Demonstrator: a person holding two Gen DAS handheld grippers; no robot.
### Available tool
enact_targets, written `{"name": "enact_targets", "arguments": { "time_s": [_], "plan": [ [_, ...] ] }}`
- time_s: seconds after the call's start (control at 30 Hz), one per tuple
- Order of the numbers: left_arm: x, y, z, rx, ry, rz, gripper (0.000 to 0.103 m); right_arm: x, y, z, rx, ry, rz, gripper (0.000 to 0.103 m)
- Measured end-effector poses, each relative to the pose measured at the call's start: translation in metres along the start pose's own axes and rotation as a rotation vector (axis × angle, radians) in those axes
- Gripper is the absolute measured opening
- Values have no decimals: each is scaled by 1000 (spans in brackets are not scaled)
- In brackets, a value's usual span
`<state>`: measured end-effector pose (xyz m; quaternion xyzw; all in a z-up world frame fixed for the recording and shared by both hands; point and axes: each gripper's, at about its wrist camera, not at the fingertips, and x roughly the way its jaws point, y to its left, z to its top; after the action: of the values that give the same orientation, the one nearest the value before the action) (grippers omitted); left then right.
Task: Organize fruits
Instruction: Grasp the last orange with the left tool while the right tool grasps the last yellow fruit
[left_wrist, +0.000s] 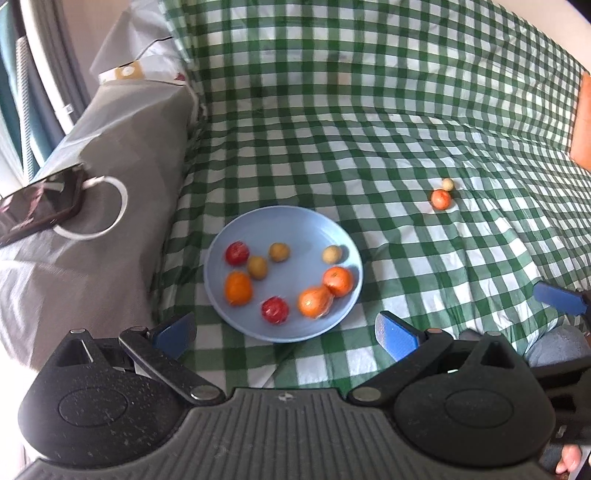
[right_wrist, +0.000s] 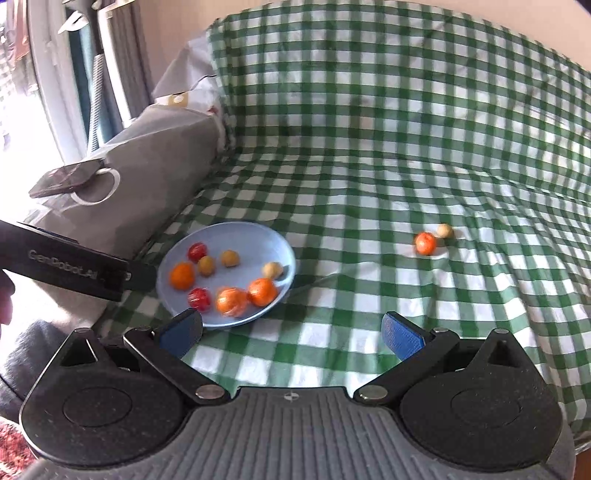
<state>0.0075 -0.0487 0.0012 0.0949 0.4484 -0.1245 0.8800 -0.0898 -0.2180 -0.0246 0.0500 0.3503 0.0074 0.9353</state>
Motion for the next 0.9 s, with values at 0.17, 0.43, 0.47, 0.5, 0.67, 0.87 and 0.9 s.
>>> {"name": "enact_targets", "arguments": {
  "time_s": [0.17,0.43,0.47,0.5,0.67,0.87,0.9],
  "plan": [
    [21,-25,21,55,22,-29,103,12,-47,5,62,-31,-100,102],
    [75,-89,75,127,-22,-97,103,63,-145,10,143,-46,-270,102],
    [86,-99,82,133,-29,-108,103,71,-159,12,149,-50,-288,102],
    [100,-111,91,143,-43,-125,103,79,-173,15,159,-50,-314,102],
    [172,-171,121,214,-56,-177,103,114,-232,20,215,-57,-348,102],
    [253,-223,143,278,-17,-240,103,168,-273,15,157,-23,-345,102],
    [265,-227,145,298,-16,-226,103,175,-279,14,167,-15,-346,102]
  ]
}}
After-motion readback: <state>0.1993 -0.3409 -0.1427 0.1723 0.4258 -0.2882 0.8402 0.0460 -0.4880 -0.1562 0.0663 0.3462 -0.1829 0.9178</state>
